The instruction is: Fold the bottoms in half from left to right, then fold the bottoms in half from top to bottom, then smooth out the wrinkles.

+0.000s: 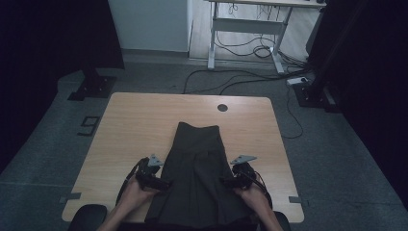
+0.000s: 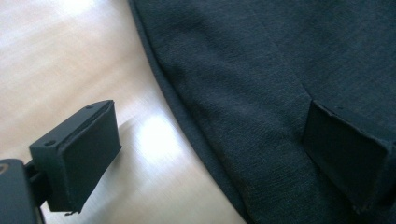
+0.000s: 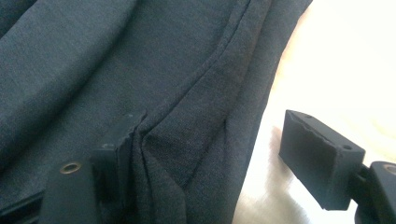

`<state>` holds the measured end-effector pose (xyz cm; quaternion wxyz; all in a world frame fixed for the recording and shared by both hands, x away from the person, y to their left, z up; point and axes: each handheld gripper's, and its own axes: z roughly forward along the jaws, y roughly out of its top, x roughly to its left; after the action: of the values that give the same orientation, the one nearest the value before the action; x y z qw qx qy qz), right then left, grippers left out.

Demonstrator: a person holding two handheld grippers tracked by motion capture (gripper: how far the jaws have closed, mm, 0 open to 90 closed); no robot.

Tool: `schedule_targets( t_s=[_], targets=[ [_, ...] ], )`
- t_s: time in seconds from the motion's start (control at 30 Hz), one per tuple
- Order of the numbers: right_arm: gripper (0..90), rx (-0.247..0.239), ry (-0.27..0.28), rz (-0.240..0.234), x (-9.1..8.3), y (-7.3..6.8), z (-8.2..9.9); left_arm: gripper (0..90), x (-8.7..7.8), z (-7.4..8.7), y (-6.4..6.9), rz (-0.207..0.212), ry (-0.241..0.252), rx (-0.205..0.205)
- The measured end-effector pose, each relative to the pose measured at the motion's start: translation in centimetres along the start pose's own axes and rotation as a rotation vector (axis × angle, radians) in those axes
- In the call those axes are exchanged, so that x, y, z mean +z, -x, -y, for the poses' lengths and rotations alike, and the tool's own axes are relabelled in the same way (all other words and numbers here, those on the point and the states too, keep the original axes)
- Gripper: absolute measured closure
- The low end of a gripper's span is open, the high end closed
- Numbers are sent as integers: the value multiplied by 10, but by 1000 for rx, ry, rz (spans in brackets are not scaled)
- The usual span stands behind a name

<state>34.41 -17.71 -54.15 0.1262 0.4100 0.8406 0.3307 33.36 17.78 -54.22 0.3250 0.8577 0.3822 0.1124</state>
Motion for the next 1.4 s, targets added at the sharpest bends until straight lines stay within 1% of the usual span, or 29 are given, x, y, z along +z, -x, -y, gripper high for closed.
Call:
schedule_targets(
  t_s=[0.13, 0.23, 0.3, 0.33, 0.37, 0.4, 0.43, 0.47, 0.5, 0.53, 0.6, 0.7, 0.8, 0.9, 0.97, 1.0, 1.1, 1.17, 1.2, 1.23, 1.4],
  targets=[
    [242, -10, -8, -11, -5, -7, 6, 55, -5, 6, 6, 30, -6, 4],
    [241, -16, -14, -15, -7, -8, 7, 55, -5, 4, 5, 40, -12, 15],
    [230, -25, -25, -14, -7, -8, 5, 63, -5, 1, 5, 44, -17, 42],
    [223, -34, -29, -11, -7, -8, 4, 62, -7, -3, 6, 34, -20, 69],
    [218, -56, -36, -1, -7, -9, 2, 55, -8, -5, 6, 26, -18, 80],
    [212, -68, -39, 2, -7, -10, 1, 49, -10, -8, 5, 20, -11, 85],
    [204, -72, -43, 2, -8, -10, 0, 48, -12, -13, 4, 20, 9, 82],
    [188, -79, -44, 7, -8, -9, -2, 48, -13, -15, 3, 24, 17, 79],
    [185, -76, -42, 8, -8, -9, -2, 48, -15, -22, -1, 35, 42, 65],
    [185, -65, -33, 5, -9, -7, -5, 48, -16, -25, -3, 35, 53, 60],
    [181, -60, -28, 2, -10, -5, -7, 51, -17, -37, -10, 21, 75, 55],
    [176, -53, -8, -6, -11, -1, -16, 53, -15, -51, -18, 7, 89, 45],
    [169, -47, 9, -6, -9, 4, -26, 53, -11, -66, -25, -21, 97, 50],
    [169, -35, 35, 0, -6, 9, -40, 62, -4, -79, -33, -39, 100, 57],
    [169, -32, 42, 4, -4, 12, -48, 91, 0, -85, -37, -37, 94, 58],
    [169, -30, 44, 7, -3, 14, -53, 95, 3, -89, -40, -44, 90, 59],
    [169, -22, 56, 23, 1, 19, -66, 95, 10, -95, -45, -56, 76, 65],
    [169, -14, 60, 28, 3, 22, -73, 96, 15, -98, -50, -48, 74, 51],
    [169, -11, 64, 30, 5, 24, -77, 98, 18, -100, -53, -41, 76, 38],
    [169, -4, 68, 32, 7, 26, -81, 113, 20, -101, -56, -38, 76, 29],
    [169, 32, 69, 40, 18, 35, -97, 141, 32, -107, -67, -42, 59, 12]
  ],
)
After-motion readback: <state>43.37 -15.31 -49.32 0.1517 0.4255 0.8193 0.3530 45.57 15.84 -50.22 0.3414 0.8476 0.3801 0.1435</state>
